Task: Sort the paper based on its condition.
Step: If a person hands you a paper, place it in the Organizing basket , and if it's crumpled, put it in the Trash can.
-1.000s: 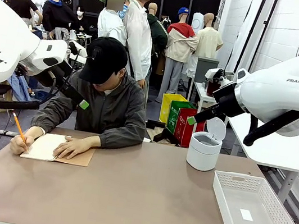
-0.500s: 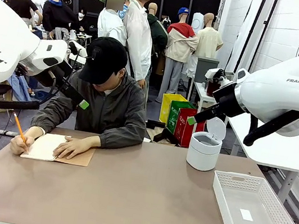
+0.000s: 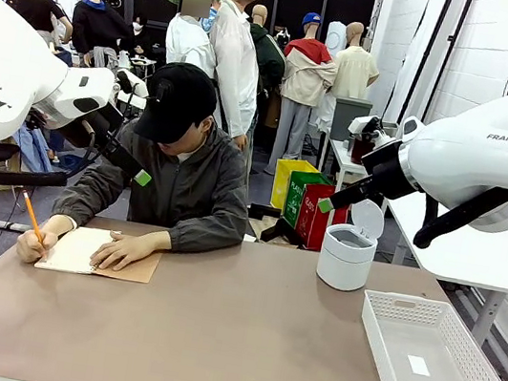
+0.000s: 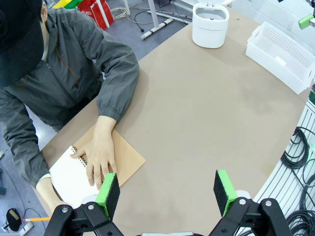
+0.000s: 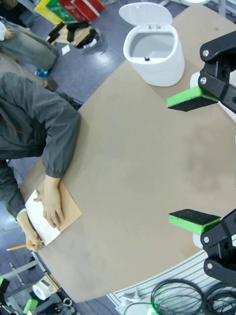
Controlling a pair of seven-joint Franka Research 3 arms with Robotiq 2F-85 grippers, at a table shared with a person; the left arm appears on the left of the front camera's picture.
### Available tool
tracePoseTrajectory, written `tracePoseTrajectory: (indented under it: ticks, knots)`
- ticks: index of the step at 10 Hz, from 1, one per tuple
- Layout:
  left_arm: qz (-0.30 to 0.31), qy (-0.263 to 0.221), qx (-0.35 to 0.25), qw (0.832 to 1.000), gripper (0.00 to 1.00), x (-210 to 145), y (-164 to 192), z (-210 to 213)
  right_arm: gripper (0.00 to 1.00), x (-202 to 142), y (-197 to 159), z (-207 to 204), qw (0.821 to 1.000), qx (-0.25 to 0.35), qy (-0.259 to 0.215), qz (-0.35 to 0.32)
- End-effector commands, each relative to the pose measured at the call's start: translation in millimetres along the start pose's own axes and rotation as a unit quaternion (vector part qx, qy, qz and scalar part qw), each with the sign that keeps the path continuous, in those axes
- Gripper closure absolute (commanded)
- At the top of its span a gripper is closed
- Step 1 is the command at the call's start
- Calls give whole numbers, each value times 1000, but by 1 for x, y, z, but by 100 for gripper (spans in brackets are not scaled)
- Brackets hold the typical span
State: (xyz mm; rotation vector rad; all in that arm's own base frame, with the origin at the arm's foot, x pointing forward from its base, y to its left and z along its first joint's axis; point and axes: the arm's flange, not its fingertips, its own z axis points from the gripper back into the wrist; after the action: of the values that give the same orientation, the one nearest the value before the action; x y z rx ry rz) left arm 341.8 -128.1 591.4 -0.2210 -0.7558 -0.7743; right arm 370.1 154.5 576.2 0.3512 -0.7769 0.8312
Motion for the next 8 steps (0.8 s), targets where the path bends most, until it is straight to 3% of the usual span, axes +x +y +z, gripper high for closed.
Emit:
tracePoseTrajectory:
  ticks: [1,8]
  knots:
    - [1,2,-2,1000,0,1,1,2,0,0,0,0,1000,3,-1,0]
    - [1,2,-2,1000,0,1,1,2,0,0,0,0,1000,3,-1,0]
